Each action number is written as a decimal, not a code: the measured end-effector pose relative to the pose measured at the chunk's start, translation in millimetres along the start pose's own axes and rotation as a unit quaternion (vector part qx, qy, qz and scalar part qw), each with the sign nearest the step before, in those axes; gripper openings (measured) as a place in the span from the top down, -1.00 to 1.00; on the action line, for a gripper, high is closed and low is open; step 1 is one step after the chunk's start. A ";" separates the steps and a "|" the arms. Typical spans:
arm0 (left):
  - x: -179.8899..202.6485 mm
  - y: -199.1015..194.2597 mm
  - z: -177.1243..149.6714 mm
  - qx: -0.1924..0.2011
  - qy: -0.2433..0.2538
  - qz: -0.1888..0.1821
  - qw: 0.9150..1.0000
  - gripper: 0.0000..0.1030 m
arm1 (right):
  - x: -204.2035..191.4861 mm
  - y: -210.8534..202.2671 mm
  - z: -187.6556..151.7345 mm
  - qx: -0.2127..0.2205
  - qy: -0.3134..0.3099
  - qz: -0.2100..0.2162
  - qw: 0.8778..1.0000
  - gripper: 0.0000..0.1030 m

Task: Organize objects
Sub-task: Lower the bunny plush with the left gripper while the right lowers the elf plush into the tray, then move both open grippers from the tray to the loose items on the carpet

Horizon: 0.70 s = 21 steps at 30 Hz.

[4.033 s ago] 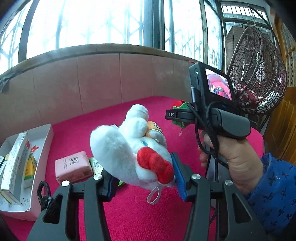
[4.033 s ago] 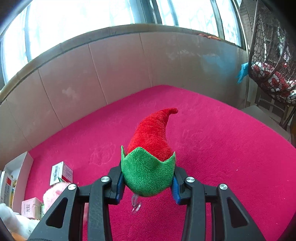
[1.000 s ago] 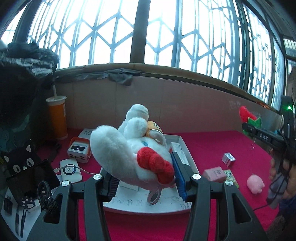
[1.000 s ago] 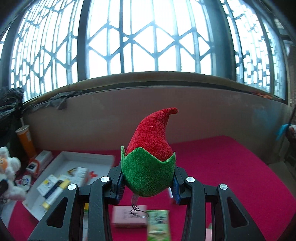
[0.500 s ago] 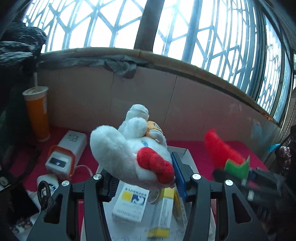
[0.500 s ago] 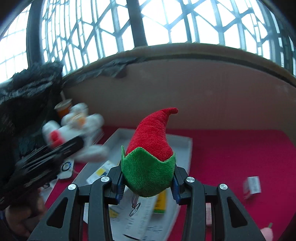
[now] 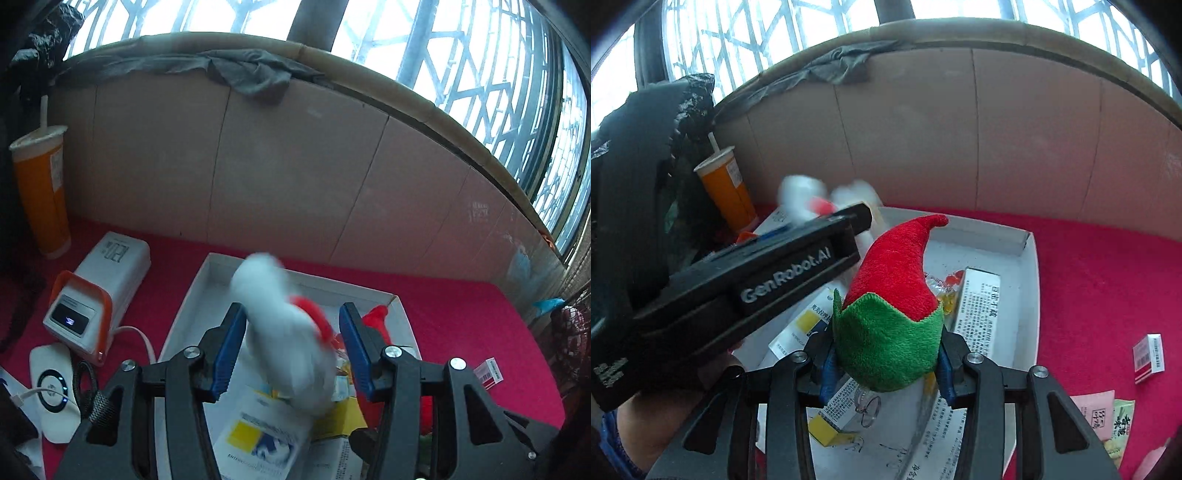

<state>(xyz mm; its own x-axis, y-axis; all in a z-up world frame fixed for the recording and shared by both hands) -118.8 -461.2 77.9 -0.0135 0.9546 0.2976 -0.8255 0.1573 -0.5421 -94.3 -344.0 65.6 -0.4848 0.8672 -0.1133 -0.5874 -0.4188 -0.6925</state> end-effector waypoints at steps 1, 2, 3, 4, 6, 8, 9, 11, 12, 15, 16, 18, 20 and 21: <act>-0.8 -3.0 0.6 0.004 0.000 0.001 1.000 0.01 | 3.2 -2.6 -2.0 0.001 0.001 0.000 1.000 0.01; -1.3 -5.2 1.1 0.008 0.000 0.002 1.000 -0.04 | 5.3 -2.5 -2.3 0.004 0.004 -0.003 1.000 -0.04; -1.9 -7.5 1.8 0.012 -0.001 0.003 1.000 -0.09 | 7.9 -4.5 -3.1 0.006 0.007 -0.004 1.000 -0.08; -2.5 -11.8 2.9 0.019 -0.002 0.005 1.000 -0.23 | 8.7 -5.7 -3.3 0.009 0.009 -0.004 1.000 -0.11; -0.8 -15.7 8.7 0.032 -0.003 0.006 0.999 -0.55 | 11.3 -13.3 -3.6 0.020 0.008 -0.007 1.000 -0.25; 0.9 -20.9 10.0 0.041 0.001 0.019 0.999 -0.86 | 12.8 -21.2 -3.6 0.032 0.004 -0.008 0.999 -0.40; 1.4 -23.3 10.1 0.046 0.002 0.025 0.999 -0.87 | 14.2 -25.9 -3.6 0.039 0.005 -0.007 0.999 -0.49; 4.0 -29.8 9.6 0.055 0.003 0.034 0.998 -0.88 | 17.9 -36.4 -4.2 0.051 0.008 -0.007 0.999 -0.61; 5.1 -32.6 9.6 0.057 0.002 0.034 0.998 -0.88 | 20.5 -42.7 -4.8 0.058 0.011 -0.008 0.998 -0.68; 11.1 -46.0 8.2 0.072 -0.002 0.026 0.997 -0.88 | 30.7 -59.8 -7.8 0.076 0.023 -0.014 0.997 -0.81; 14.6 -52.1 7.4 0.078 -0.001 0.024 0.997 -0.88 | 34.9 -65.5 -8.6 0.082 0.028 -0.015 0.996 -0.83; 23.4 -64.2 4.6 0.091 0.005 0.016 0.996 -0.88 | 45.8 -80.2 -12.1 0.097 0.040 -0.012 0.994 -0.86; 34.8 -76.4 1.3 0.101 0.010 0.004 0.995 -0.88 | 57.3 -94.2 -14.5 0.114 0.052 -0.014 0.992 -0.87; 40.4 -80.8 -0.2 0.105 0.012 -0.003 0.994 -0.88 | 62.4 -100.3 -15.2 0.121 0.058 -0.014 0.991 -0.89</act>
<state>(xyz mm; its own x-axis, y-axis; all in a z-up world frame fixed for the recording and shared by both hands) -52.5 -435.3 133.6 0.0033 0.9598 0.2806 -0.9249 0.1096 -0.3640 -55.8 -243.7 117.2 -0.3971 0.8986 -0.1864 -0.7450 -0.4343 -0.5063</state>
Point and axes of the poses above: each gripper's, at about its wrist camera, not at the fingertips, and y roughly the way its jaws point, x to its right, z to its top, the point moved 3 cm from there along y, roughly the way its jaws point, and after that the axes turned 3 degrees about -z, right-handed, at the moved point
